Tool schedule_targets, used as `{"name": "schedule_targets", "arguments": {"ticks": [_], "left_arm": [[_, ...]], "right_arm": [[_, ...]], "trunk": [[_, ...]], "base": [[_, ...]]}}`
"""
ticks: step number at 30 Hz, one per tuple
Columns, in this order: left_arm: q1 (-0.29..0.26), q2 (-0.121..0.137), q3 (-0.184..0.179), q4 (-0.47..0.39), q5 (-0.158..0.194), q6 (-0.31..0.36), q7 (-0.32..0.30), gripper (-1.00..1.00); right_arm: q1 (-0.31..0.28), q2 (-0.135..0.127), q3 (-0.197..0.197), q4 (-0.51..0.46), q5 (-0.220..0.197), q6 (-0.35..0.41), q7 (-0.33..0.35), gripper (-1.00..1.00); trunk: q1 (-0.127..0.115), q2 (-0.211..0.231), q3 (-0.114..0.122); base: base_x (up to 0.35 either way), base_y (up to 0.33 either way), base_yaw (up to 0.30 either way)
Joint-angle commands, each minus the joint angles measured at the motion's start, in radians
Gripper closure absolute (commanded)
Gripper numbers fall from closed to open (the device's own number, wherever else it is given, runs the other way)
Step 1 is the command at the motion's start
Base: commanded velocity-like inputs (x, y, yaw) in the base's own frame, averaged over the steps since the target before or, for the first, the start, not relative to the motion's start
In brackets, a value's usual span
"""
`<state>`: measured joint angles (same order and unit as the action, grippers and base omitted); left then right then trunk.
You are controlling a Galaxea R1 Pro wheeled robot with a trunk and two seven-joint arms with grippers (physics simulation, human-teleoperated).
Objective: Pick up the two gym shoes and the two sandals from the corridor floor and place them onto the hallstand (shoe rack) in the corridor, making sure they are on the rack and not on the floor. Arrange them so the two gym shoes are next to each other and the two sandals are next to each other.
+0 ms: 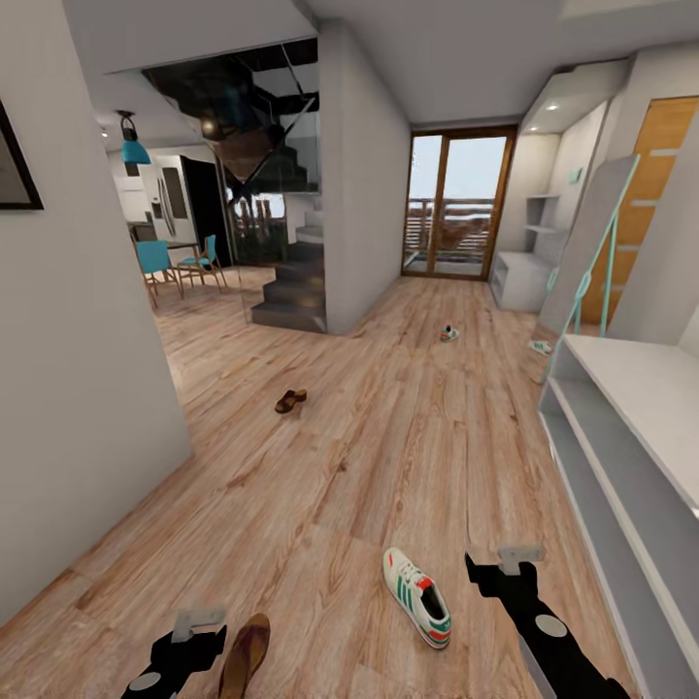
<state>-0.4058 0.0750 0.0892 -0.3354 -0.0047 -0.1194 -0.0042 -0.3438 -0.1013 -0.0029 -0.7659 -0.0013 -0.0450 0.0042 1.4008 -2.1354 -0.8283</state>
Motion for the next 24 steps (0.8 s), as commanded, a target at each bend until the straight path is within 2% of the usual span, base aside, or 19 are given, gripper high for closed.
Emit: {"name": "schedule_targets", "arguments": {"ticks": [1, 10, 17, 21, 23, 24], "left_arm": [[-0.001, -0.001, 0.003, 0.001, 0.0, -0.003, 0.0, -1.0], [-0.001, -0.001, 0.003, 0.001, -0.001, -0.003, 0.0, -1.0], [-0.002, 0.0, 0.003, 0.0, -0.001, -0.002, -0.002, -1.0], [-0.002, -0.002, 0.003, 0.001, -0.001, -0.002, -0.002, -1.0], [-0.002, -0.002, 0.003, 0.001, -0.001, -0.002, -0.002, -1.0], [-0.002, -0.002, 0.003, 0.001, -0.001, -0.002, -0.002, -1.0]], "right_arm": [[0.0, 0.0, 0.0, 0.0, 0.0, -0.003, 0.0, -1.0], [-0.001, 0.0, 0.0, -0.003, 0.0, -0.003, 0.0, -1.0], [-0.001, 0.004, 0.005, -0.059, 0.002, 0.009, 0.0, -1.0], [-0.01, 0.007, 0.005, -0.123, 0.004, 0.087, 0.0, -1.0], [-0.031, 0.007, 0.005, -0.174, 0.005, 0.154, -0.001, -1.0], [-0.061, 0.007, 0.005, -0.224, 0.004, 0.22, -0.001, -1.0]], "trunk": [[0.004, -0.008, -0.006], [0.038, -0.071, -0.046], [0.065, -0.12, -0.069], [0.08, -0.148, -0.082], [0.088, -0.162, -0.088], [0.092, -0.169, -0.091]], "base": [[0.0, 0.0, 0.061], [0.0, 0.0, 0.062], [0.0, 0.0, 0.009], [0.0, 0.0, 0.001], [0.0, 0.0, 0.0], [0.0, 0.0, 0.0]]}}
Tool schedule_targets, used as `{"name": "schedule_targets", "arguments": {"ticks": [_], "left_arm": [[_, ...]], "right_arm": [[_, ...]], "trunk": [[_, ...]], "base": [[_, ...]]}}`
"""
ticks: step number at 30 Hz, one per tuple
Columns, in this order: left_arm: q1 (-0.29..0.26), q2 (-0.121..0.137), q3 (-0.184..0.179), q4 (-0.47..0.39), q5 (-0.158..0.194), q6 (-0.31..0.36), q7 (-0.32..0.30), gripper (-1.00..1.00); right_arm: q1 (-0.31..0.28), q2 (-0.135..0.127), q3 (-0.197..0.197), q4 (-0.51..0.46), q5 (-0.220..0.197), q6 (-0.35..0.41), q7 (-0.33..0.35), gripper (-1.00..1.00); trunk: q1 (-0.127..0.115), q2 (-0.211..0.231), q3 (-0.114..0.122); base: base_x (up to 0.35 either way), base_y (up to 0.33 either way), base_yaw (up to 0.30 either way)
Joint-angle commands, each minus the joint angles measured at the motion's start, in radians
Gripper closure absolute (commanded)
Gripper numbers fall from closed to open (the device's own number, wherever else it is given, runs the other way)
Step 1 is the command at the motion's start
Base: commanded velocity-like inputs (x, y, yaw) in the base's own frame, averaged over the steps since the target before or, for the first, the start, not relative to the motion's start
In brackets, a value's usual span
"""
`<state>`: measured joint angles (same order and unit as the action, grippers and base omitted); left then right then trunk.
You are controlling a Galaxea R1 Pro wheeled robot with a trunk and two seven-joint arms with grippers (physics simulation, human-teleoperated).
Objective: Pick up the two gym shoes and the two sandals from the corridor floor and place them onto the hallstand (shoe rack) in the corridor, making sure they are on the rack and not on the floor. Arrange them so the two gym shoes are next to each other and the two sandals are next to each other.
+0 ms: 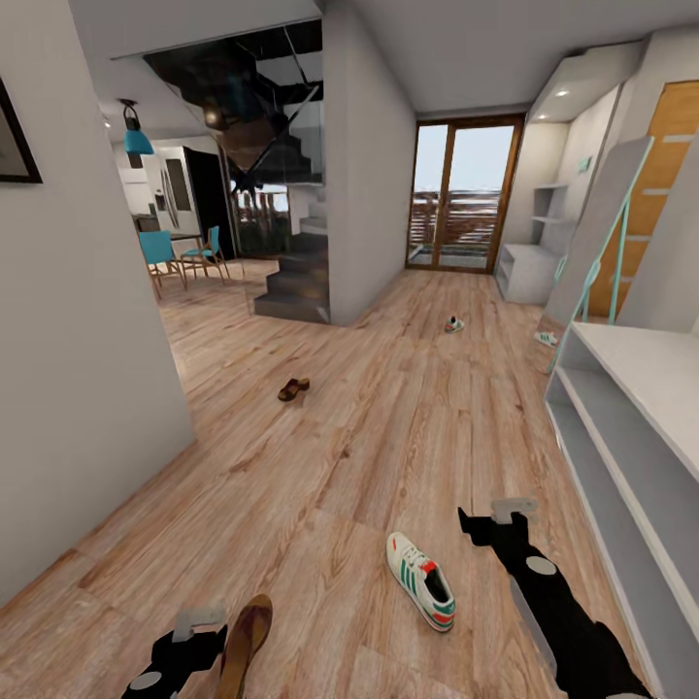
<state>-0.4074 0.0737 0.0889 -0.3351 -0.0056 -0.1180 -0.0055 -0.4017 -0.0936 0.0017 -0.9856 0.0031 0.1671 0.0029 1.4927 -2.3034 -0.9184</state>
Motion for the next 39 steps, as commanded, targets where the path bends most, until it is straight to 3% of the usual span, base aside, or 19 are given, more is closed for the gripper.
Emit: {"name": "schedule_targets", "arguments": {"ticks": [1, 8, 28, 39], "left_arm": [[-0.001, 0.0, 0.003, 0.001, -0.001, -0.003, -0.001, -1.0], [-0.001, -0.001, 0.002, 0.001, -0.001, -0.003, -0.002, -1.0], [-0.001, 0.0, -0.001, 0.001, -0.005, -0.002, -0.007, -1.0], [-0.005, 0.002, -0.044, -0.001, -0.005, 0.001, -0.009, -1.0]], "right_arm": [[-0.024, 0.0, 0.0, -0.033, 0.0, 0.046, 0.0, -1.0], [-0.079, -0.001, -0.006, -0.119, -0.005, 0.122, 0.002, -1.0], [-0.083, -0.004, -0.004, -0.12, -0.005, 0.129, 0.002, -1.0], [-0.083, -0.003, -0.005, -0.119, -0.005, 0.129, 0.002, -1.0]], "trunk": [[0.004, -0.008, -0.004], [0.031, -0.057, -0.026], [0.107, -0.197, -0.096], [0.112, -0.199, -0.156]], "base": [[0.0, 0.0, 0.0], [0.0, 0.0, 0.0], [0.0, 0.0, 0.0], [0.0, 0.0, 0.0]]}}
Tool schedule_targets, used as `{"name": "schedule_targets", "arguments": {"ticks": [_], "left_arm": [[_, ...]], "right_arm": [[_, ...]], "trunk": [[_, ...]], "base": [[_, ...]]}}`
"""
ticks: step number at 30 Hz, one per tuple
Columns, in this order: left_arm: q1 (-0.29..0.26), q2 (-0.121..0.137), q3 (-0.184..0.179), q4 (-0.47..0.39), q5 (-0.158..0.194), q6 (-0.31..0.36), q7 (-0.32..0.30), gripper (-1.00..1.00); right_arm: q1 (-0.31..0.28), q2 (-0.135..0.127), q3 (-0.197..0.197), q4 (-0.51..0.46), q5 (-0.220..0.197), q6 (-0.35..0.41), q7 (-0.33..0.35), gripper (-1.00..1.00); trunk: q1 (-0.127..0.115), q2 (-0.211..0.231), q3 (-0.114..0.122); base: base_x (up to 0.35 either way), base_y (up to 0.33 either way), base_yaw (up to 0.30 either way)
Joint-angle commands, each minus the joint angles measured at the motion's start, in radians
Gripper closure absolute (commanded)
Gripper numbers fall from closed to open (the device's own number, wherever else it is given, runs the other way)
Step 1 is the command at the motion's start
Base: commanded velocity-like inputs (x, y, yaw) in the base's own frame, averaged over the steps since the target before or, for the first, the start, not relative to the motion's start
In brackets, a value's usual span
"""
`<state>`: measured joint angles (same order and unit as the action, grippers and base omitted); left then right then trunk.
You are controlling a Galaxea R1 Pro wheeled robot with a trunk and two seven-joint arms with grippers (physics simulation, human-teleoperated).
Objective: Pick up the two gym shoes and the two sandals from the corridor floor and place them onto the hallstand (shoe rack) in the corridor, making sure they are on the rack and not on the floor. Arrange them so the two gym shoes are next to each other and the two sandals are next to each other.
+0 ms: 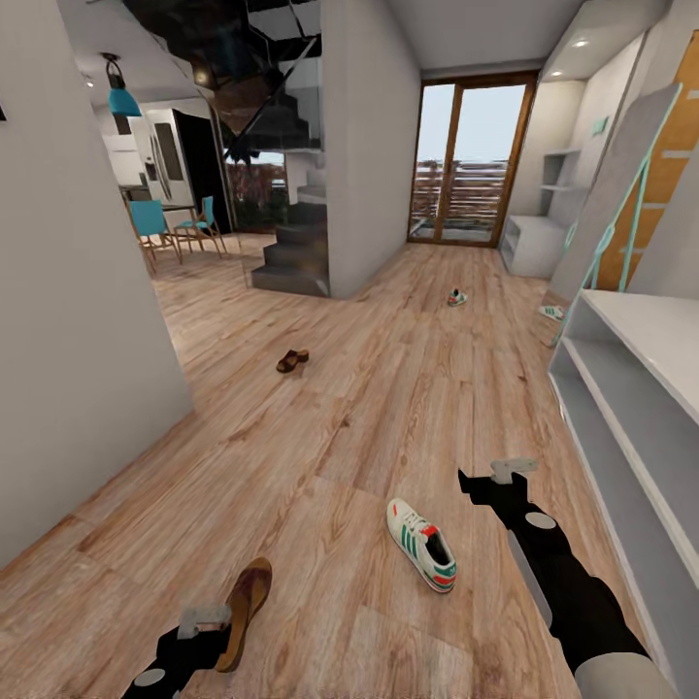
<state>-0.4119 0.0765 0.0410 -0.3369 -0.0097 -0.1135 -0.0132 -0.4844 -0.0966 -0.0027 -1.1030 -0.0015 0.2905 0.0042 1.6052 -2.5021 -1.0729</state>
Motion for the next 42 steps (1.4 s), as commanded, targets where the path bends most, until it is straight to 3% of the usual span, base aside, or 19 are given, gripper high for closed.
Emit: {"name": "schedule_targets", "arguments": {"ticks": [1, 6, 7, 11, 33, 42], "left_arm": [[-0.001, 0.0, 0.003, -0.001, -0.001, -0.002, -0.002, -1.0], [-0.027, -0.001, -0.003, -0.013, -0.006, 0.006, -0.004, -1.0], [-0.072, -0.003, -0.005, -0.01, -0.03, 0.023, -0.004, -1.0], [-0.101, -0.008, -0.004, -0.008, -0.061, 0.049, -0.004, -1.0], [-0.11, -0.012, -0.006, -0.004, -0.075, 0.052, -0.004, -1.0], [-0.109, -0.011, -0.008, -0.004, -0.077, 0.047, -0.004, -1.0]], "right_arm": [[0.0, 0.0, 0.0, -0.002, 0.0, 0.006, 0.0, -1.0], [0.0, 0.0, 0.001, 0.0, 0.0, 0.006, 0.0, -1.0], [0.0, 0.0, 0.001, 0.0, 0.0, 0.006, 0.0, -1.0], [0.0, 0.0, 0.001, 0.0, 0.0, 0.006, 0.0, -1.0], [0.0, 0.0, 0.0, -0.001, 0.001, 0.006, 0.0, -1.0], [0.0, 0.0, 0.0, -0.001, 0.001, 0.006, -0.001, -1.0]], "trunk": [[0.0, -0.001, -0.006], [0.002, -0.002, -0.034], [0.003, -0.002, -0.039], [0.005, -0.003, -0.061], [0.015, -0.008, -0.181], [0.015, -0.008, -0.195]], "base": [[0.0, 0.0, 0.0], [0.0, 0.0, 0.0], [0.0, 0.0, 0.0], [0.0, 0.0, 0.0], [0.0, 0.0, 0.0], [0.001, 0.0, 0.0]]}}
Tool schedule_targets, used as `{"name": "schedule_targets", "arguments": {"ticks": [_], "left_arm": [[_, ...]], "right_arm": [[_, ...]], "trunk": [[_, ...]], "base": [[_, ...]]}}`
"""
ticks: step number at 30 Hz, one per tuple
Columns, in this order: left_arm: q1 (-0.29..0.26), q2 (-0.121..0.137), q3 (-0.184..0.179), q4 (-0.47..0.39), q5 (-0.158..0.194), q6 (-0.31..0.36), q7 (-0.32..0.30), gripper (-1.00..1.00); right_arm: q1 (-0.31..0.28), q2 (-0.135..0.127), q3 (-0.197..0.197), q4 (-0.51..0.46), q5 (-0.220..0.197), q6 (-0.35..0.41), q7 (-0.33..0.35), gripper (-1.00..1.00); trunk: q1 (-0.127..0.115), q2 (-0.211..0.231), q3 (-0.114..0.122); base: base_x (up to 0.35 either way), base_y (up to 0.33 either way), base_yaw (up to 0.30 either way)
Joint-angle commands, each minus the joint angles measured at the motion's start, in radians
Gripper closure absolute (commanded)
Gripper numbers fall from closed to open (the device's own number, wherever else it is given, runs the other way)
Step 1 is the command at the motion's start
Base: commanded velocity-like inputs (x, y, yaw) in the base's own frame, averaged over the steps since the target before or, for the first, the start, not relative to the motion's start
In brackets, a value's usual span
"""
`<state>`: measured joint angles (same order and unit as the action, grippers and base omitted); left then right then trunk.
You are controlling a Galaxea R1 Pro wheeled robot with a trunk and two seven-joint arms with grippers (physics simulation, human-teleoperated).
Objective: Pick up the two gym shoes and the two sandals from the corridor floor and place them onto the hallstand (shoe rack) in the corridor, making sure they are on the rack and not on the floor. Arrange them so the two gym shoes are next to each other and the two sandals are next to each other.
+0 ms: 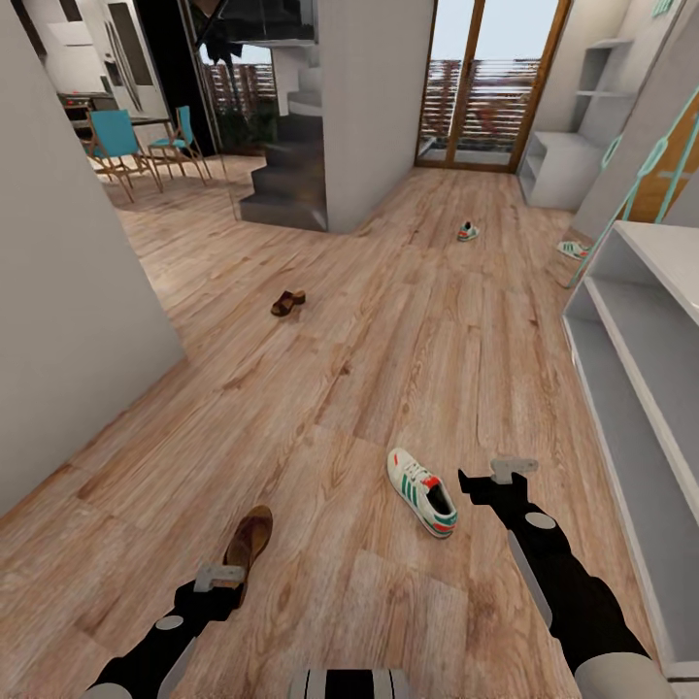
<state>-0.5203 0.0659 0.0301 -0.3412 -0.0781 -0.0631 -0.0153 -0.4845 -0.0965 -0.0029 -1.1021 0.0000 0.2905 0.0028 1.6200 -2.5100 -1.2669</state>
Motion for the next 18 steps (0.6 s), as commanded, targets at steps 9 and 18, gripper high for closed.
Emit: {"name": "schedule_targets", "arguments": {"ticks": [9, 18], "left_arm": [[0.0, -0.003, 0.004, 0.001, -0.008, -0.007, -0.002, -1.0], [0.003, -0.003, 0.004, 0.001, -0.008, -0.007, -0.002, -1.0]], "right_arm": [[0.0, 0.0, 0.001, 0.0, 0.005, 0.005, 0.0, -1.0], [0.0, -0.002, 0.0, -0.001, 0.006, 0.006, 0.0, -1.0]], "trunk": [[0.0, 0.0, -0.002], [0.0, 0.0, -0.002]], "base": [[0.118, 0.0, 0.0], [0.006, 0.0, 0.0]]}}
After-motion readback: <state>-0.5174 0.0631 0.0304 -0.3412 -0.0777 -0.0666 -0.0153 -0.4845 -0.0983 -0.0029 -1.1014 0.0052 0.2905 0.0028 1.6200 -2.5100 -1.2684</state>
